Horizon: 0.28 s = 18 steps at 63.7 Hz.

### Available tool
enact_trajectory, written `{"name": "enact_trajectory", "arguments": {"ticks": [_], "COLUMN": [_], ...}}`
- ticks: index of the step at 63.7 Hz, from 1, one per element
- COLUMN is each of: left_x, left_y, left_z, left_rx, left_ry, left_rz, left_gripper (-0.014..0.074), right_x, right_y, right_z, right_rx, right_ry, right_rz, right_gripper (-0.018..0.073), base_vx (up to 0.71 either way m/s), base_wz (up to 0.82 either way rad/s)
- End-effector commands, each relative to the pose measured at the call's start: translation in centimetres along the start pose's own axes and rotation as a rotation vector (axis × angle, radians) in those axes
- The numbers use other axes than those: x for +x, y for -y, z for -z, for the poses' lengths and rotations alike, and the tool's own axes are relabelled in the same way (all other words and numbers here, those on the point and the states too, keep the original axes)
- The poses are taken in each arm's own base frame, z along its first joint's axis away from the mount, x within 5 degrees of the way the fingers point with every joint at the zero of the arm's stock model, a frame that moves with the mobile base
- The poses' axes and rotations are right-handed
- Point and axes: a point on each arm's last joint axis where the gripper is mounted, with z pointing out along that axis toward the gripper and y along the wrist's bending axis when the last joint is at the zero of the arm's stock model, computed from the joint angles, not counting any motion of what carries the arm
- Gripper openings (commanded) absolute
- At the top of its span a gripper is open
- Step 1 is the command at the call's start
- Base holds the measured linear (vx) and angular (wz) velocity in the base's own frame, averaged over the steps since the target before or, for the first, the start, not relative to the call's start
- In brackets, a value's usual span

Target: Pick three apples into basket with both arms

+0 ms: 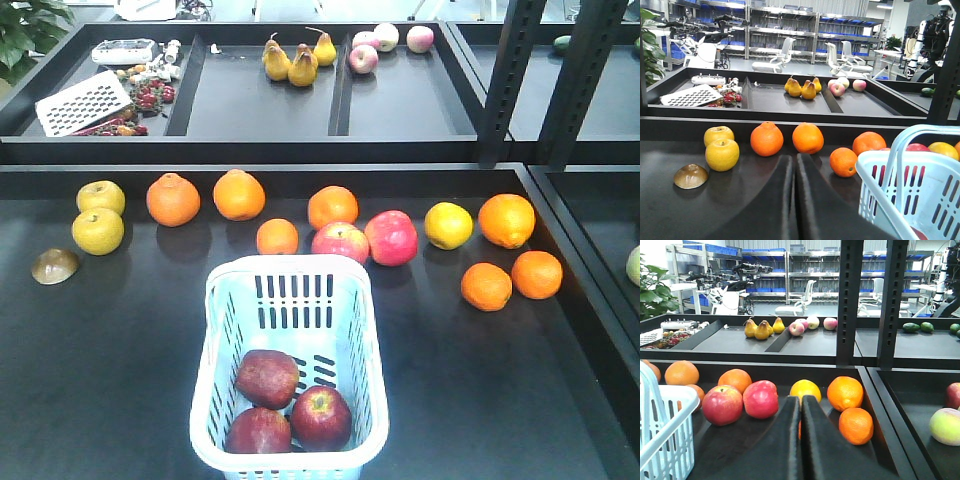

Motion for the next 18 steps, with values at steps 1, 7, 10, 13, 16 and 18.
{"name": "enact_trajectory", "arguments": {"ticks": [1,7,10,13,16,18], "left_x": [-0.48,-0.48,-0.48,-0.48,-0.48,-0.48], "left_y": [0.12,0.12,0.12,0.12,0.12,0.12], "left_z": [0.11,0.11,0.11,0.11,0.11,0.11], "left_rx": [0.017,0.017,0.017,0.017,0.017,0.017], "left_ry": [0.080,0.080,0.080,0.080,0.080,0.080], "left_rz": [0.009,0.009,0.009,0.009,0.009,0.009], "left_gripper": [-0.0006,-0.0006,-0.0006,-0.0006,-0.0006,-0.0006], "right_x": [-0.27,-0.27,-0.27,-0.27,-0.27,-0.27], "right_y": [0.04,0.04,0.04,0.04,0.04,0.04], "right_z": [0.06,0.06,0.06,0.06,0.06,0.06], "right_rx": [0.008,0.008,0.008,0.008,0.008,0.008], "right_ry": [0.075,0.075,0.075,0.075,0.075,0.075], "right_rz": [0.012,0.012,0.012,0.012,0.012,0.012], "right_gripper": [-0.0008,-0.0008,-0.0008,-0.0008,-0.0008,-0.0008], "base_vx": [0.00,0.00,0.00,0.00,0.00,0.00], "base_wz": [0.00,0.00,0.00,0.00,0.00,0.00]}}
